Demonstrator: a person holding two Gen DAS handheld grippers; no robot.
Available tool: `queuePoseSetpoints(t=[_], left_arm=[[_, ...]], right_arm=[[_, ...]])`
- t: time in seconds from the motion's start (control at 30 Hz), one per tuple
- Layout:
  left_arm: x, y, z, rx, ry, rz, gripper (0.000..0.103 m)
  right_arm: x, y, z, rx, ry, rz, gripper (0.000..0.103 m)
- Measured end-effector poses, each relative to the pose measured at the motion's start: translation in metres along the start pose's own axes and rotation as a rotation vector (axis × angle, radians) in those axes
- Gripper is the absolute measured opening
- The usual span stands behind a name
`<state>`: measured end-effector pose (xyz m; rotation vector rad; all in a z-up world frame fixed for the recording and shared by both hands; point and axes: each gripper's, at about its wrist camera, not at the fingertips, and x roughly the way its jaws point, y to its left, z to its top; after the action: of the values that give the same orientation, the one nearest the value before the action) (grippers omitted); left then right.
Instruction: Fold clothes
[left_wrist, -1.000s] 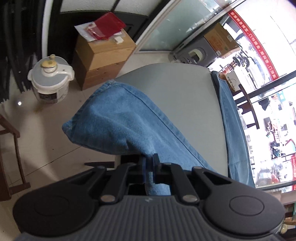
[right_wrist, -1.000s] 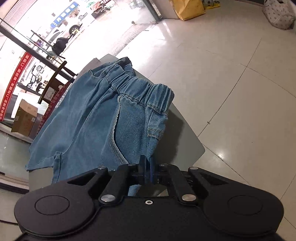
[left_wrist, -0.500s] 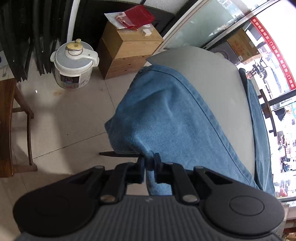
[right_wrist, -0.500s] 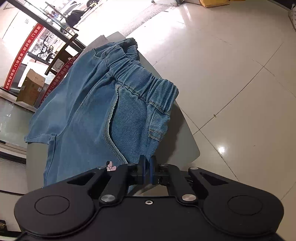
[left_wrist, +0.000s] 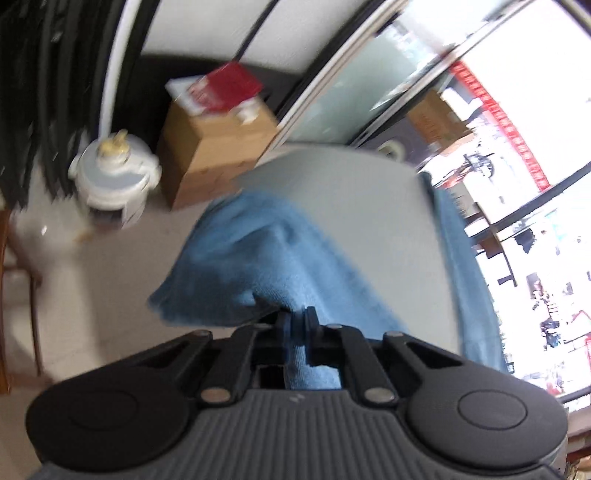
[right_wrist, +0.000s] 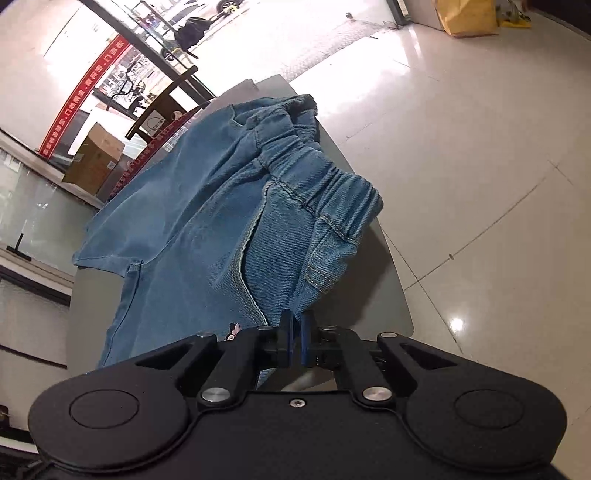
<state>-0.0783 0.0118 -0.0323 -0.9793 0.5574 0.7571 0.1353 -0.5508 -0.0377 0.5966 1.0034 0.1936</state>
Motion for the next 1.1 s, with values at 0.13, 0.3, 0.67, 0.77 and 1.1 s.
queuePoseSetpoints(t=[0.13,0.3,0.67,0.77,1.1], left_arm=[[0.001,-0.036,0.023,0.035,-0.038,-0.055,0.006],[0.033,-0.098,0.054,0.097,-0.049,-0.096,0.006],[0.168,-0.263,0.106,0.276,0.021,-0.238,0.006],[0.211,-0.311,0.110,0.344,0.046,-0.255,0.006],[0.368,-0.424,0.063,0.521,0.239,-0.161,0.007]], right_arm=[[-0.013,0.014,0.011,-0.025,-0.073,0.022,0.005],[-0.027,0.043,0.032,-0.063,-0.173,0.039,0.005],[-0.009,0.116,0.093,-0.015,-0.396,-0.095,0.004],[0.007,0.134,0.118,-0.005,-0.481,-0.212,0.001],[0.055,0.168,0.118,0.036,-0.401,-0.273,0.005]])
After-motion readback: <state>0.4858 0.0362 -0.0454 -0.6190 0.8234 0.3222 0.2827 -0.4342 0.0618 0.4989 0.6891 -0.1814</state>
